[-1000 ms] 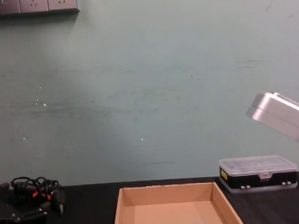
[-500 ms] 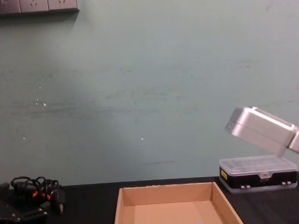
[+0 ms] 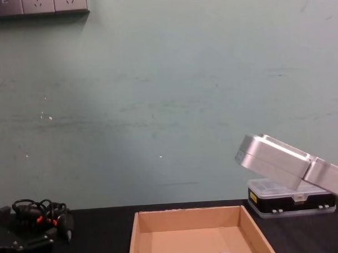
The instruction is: Use one hand to pick up the angle iron from the table and place it into the box.
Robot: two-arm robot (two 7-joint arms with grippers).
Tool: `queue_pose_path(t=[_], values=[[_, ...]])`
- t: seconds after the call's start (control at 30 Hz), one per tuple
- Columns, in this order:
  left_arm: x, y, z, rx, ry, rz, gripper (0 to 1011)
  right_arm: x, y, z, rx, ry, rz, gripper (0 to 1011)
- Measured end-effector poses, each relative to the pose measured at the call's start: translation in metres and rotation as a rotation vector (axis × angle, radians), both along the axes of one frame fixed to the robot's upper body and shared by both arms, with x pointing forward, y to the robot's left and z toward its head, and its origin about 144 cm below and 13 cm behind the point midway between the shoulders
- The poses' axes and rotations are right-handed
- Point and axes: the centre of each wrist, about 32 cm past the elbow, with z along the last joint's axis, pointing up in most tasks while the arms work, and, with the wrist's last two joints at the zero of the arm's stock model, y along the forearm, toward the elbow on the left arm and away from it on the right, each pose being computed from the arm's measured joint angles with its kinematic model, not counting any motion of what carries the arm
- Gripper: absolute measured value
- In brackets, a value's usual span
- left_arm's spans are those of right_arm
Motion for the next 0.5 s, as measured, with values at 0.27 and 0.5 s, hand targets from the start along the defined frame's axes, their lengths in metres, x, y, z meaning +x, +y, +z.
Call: queue_pose_path(t=[0.27,0.5], values=[[0.0,0.0,0.0,0.0,0.0,0.0,1011,0.0024,0.0038,-0.0033,-0.004,0.007,0.011,1002],[0.0,0.0,0.0,0.0,0.0,0.0,1011,0.0056,0.0067,-0.0051,-0.005,0.009,0.017,1003]])
